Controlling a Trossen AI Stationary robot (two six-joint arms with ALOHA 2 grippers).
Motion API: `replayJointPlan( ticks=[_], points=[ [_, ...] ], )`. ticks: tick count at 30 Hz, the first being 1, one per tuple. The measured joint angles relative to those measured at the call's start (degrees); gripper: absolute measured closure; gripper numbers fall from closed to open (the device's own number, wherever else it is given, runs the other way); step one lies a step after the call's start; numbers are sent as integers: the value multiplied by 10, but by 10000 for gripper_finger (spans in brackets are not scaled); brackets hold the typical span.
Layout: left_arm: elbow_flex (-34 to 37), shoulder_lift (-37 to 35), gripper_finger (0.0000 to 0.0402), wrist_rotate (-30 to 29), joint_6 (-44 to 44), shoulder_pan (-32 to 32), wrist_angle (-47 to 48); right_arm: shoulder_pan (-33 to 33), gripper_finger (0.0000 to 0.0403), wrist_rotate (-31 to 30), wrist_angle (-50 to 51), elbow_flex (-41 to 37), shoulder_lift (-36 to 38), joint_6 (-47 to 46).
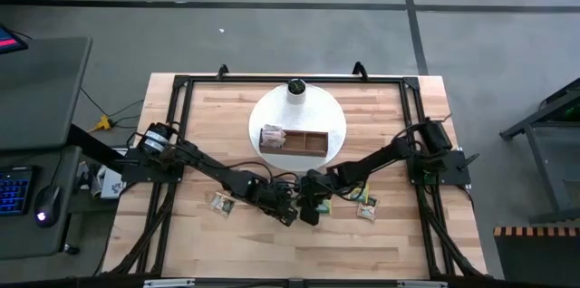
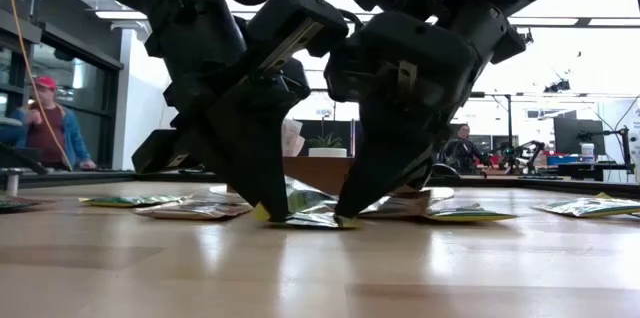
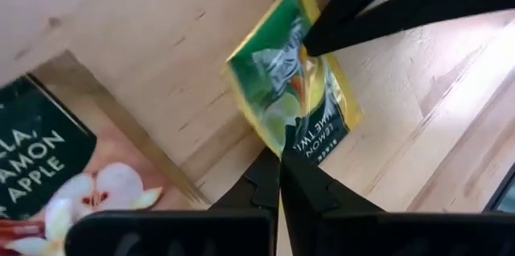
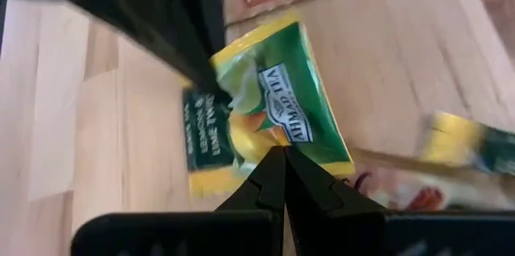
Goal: Pick & Place Tea
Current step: Put the yellow tea bag into the middle section of the wooden organizer
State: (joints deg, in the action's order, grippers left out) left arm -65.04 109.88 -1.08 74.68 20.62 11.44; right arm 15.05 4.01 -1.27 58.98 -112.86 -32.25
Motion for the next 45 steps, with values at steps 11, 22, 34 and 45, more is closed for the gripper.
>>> replayJointPlan(
  ticks=[11,22,34,45],
  points=[
    [0,-11,401,71,-73,0,19,1,402,54,7,-1,39,-7],
    [-48,-11,401,112,-240,0,67,1,402,95,-16,0,95,2],
    [-172,-11,401,78,-429,-4,322,1,402,113,-56,1,95,-21],
    [-176,-11,401,62,-445,-4,320,0,364,81,-92,2,95,-8]
  ],
)
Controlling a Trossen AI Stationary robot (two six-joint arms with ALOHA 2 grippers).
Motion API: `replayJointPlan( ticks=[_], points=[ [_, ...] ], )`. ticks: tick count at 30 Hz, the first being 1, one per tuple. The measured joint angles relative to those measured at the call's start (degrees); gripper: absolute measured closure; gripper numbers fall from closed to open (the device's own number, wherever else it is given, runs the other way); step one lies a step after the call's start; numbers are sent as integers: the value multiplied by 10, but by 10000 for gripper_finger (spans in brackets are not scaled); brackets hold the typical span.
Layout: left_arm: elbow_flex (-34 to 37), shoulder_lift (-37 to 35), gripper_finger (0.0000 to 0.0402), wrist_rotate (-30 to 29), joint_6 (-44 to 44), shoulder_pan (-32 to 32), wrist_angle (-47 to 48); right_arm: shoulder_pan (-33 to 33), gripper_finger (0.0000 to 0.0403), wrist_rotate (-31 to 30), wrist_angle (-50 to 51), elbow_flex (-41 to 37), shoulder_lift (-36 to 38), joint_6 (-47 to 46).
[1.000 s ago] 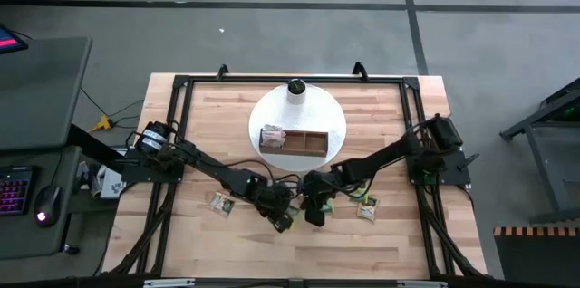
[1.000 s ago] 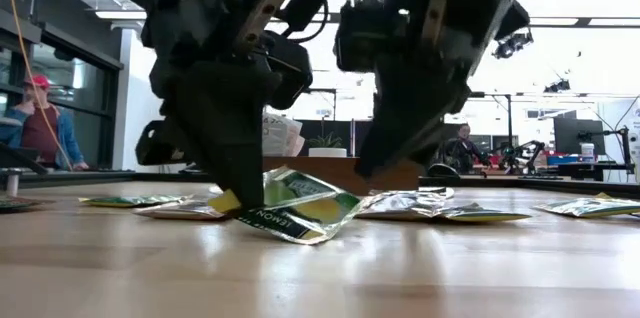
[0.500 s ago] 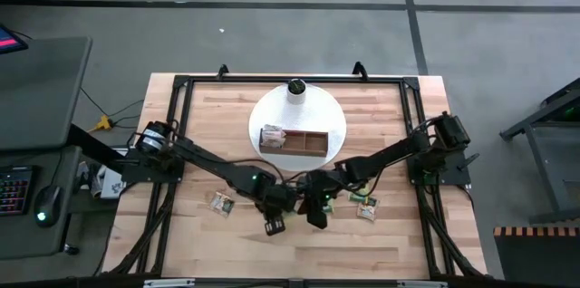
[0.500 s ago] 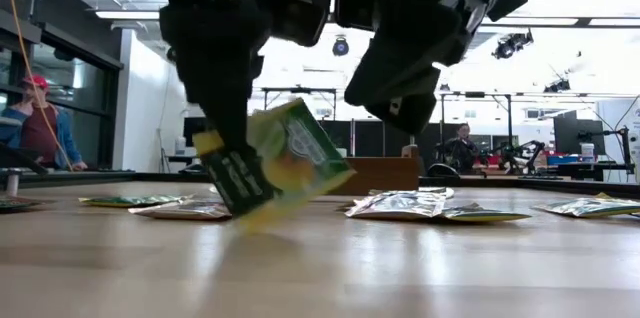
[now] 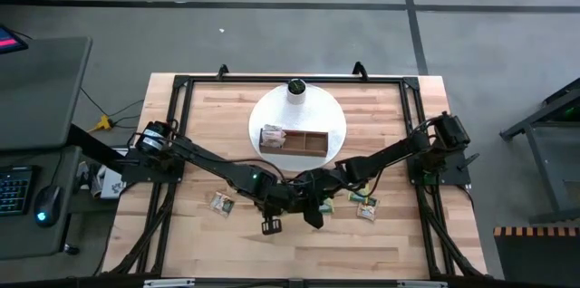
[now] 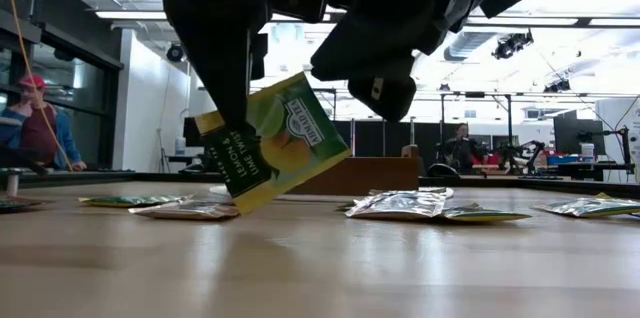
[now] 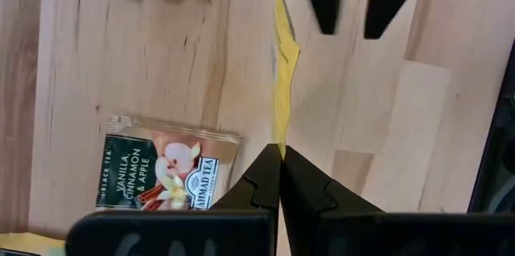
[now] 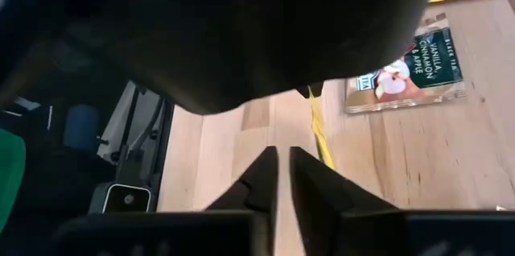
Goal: Pick & Place Tea
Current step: Put the yellow tea bag into the middle section of the wooden organizer
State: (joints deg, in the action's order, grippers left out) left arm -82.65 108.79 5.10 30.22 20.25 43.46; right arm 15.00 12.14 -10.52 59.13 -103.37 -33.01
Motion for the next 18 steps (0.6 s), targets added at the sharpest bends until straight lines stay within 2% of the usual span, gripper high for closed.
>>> replayJointPlan(
  ticks=[9,13,18],
  points=[
    [0,0,401,0,0,0,-1,0,246,-26,0,0,0,12],
    [0,0,401,0,0,0,-10,0,224,-33,-1,1,0,21],
    [-7,0,401,-11,0,0,-17,0,226,-32,-2,1,1,27]
  ],
)
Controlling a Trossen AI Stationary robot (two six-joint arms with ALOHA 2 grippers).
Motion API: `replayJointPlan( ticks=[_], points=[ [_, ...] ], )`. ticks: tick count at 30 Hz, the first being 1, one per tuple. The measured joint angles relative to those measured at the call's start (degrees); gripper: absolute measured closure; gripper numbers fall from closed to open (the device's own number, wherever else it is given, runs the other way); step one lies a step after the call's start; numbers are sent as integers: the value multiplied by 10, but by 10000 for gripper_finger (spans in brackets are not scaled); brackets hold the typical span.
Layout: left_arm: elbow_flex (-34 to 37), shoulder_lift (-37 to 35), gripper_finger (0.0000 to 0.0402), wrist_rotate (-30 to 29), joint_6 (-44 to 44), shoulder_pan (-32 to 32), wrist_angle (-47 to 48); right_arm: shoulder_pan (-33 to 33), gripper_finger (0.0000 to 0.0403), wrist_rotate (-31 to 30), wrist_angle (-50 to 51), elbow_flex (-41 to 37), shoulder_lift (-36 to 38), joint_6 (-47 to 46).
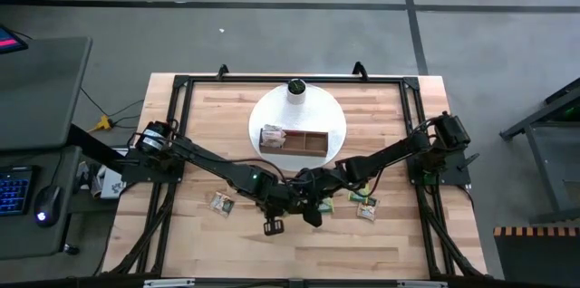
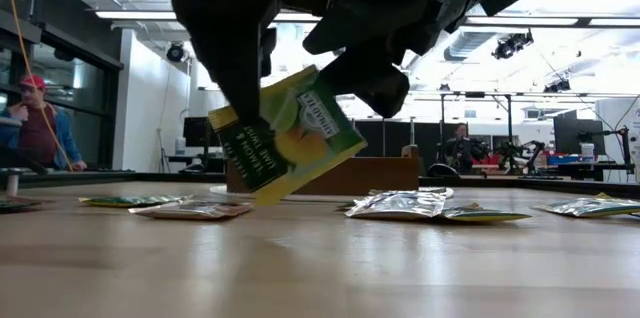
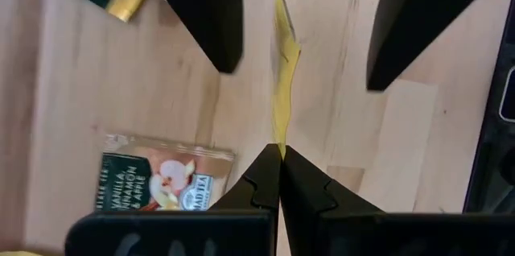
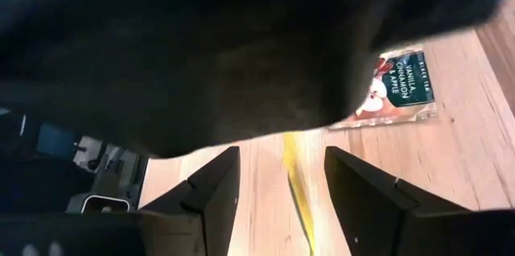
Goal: Pick & Place Tea
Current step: Put the yellow tea bag into the middle section of the wooden organizer
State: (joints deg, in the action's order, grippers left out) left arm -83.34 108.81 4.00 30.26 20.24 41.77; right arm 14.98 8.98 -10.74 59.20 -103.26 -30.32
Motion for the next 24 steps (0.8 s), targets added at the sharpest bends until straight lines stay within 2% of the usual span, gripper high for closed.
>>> replayJointPlan(
  ticks=[6,14,20,24],
  points=[
    [-24,1,401,-30,-4,0,20,0,246,10,4,1,0,4],
    [-35,1,401,-29,-16,0,39,0,286,10,8,2,2,5],
    [-35,1,401,-33,-14,0,39,0,338,18,13,2,1,12],
    [-35,1,401,-33,-10,0,41,0,386,19,14,1,1,18]
  ],
)
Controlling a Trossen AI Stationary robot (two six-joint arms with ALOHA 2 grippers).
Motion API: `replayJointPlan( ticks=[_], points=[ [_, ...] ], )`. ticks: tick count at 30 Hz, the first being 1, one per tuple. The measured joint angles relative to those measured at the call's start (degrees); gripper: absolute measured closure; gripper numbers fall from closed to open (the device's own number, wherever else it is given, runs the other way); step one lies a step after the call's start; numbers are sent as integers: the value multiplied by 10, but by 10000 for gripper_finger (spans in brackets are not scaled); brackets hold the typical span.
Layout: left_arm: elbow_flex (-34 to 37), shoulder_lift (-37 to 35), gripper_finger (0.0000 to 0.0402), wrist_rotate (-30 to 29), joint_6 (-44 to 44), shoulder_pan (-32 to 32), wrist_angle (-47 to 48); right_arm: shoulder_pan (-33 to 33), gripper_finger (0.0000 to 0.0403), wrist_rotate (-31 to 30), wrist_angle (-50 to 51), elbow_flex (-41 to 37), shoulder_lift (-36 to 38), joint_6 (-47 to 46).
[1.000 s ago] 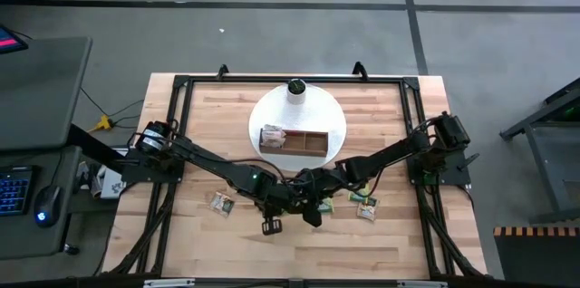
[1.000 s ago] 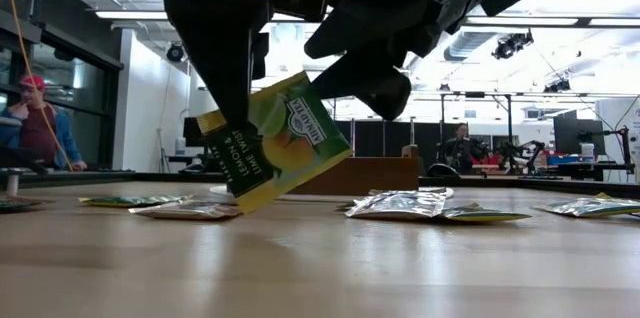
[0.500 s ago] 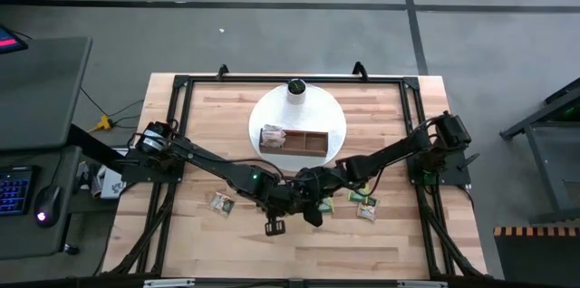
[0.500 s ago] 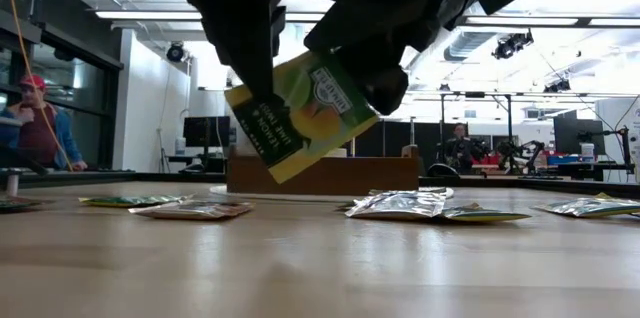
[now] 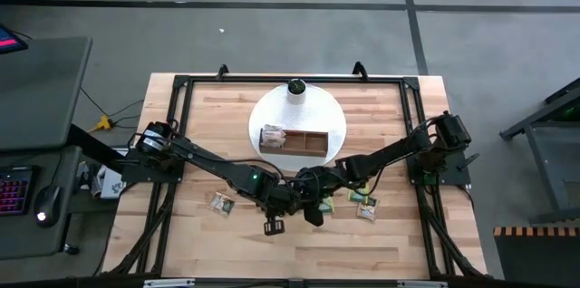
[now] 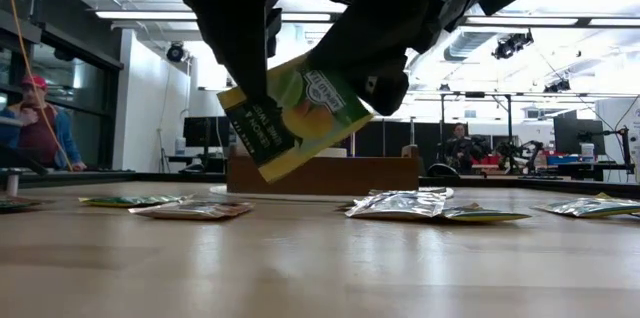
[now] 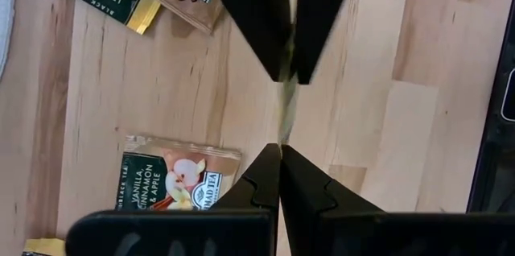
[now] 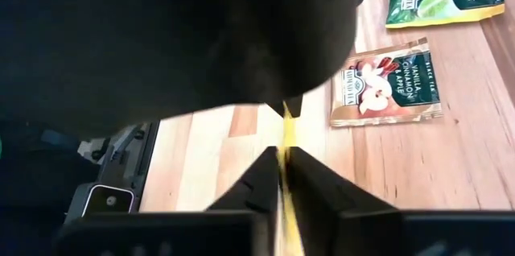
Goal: Pick & Place Tea
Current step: Put the yellow tea bag into the middle section of the wooden organizer
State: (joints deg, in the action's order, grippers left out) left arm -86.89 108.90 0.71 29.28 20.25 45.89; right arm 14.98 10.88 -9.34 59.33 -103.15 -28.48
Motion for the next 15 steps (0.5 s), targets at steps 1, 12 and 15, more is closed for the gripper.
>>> replayJointPlan(
  ticks=[1,12,15],
  points=[
    [0,0,401,0,3,0,1,0,394,0,0,0,0,3],
    [-1,0,401,0,5,0,10,6,402,-21,0,0,-1,0],
    [-2,0,401,-1,6,0,17,14,402,-44,1,-1,-1,0]
  ],
)
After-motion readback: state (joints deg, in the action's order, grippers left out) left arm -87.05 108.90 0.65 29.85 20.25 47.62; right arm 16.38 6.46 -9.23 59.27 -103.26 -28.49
